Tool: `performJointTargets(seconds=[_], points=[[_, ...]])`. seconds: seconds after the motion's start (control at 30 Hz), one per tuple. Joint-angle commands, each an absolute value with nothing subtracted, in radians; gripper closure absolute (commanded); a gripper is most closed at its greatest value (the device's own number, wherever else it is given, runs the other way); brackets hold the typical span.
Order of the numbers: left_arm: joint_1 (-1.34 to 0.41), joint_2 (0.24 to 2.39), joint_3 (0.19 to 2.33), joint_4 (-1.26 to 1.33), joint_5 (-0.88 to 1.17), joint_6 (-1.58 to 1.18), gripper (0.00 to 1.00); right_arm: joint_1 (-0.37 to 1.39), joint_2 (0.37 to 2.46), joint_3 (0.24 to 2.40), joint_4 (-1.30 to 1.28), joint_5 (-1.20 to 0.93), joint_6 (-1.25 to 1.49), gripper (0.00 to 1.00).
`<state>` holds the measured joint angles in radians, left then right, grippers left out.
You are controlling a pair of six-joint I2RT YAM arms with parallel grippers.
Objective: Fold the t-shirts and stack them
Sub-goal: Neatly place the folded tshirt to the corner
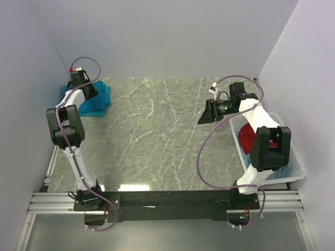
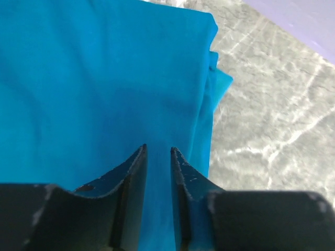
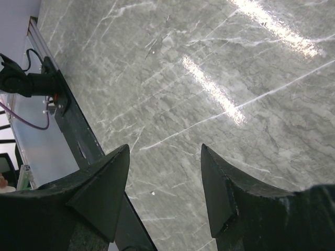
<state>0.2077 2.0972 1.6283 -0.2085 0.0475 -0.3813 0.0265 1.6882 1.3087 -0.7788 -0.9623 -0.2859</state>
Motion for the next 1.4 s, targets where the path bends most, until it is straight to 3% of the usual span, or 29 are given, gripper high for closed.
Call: performJointTargets(seconds=[0.0,0.23,0.53,0.83,1.37], points=[[0.201,2.150,1.733,-0.227,0.028,-0.382,0.68,0.032,1.692,1.351,-0.790,-0.977,-0.305,0.36],[0.167,2.215,1.848,-0.245,0.028,-0.368,0.58,0.032,1.700,1.355,-0.798,-0.977,-0.311,0.36],[0.137,2.318,1.983,-0.288,0.003,-0.345,0.54,0.031,1.701,1.356,-0.801,-0.979,-0.316,0.36],[0.104,2.362,2.029,-0.299,-0.161,-0.305,0.55,0.031,1.706,1.359,-0.807,-0.982,-0.321,0.36],[0.103,2.405,2.095,-0.339,-0.193,-0.270,0.63,0.032,1.709,1.359,-0.808,-0.979,-0.321,0.36]])
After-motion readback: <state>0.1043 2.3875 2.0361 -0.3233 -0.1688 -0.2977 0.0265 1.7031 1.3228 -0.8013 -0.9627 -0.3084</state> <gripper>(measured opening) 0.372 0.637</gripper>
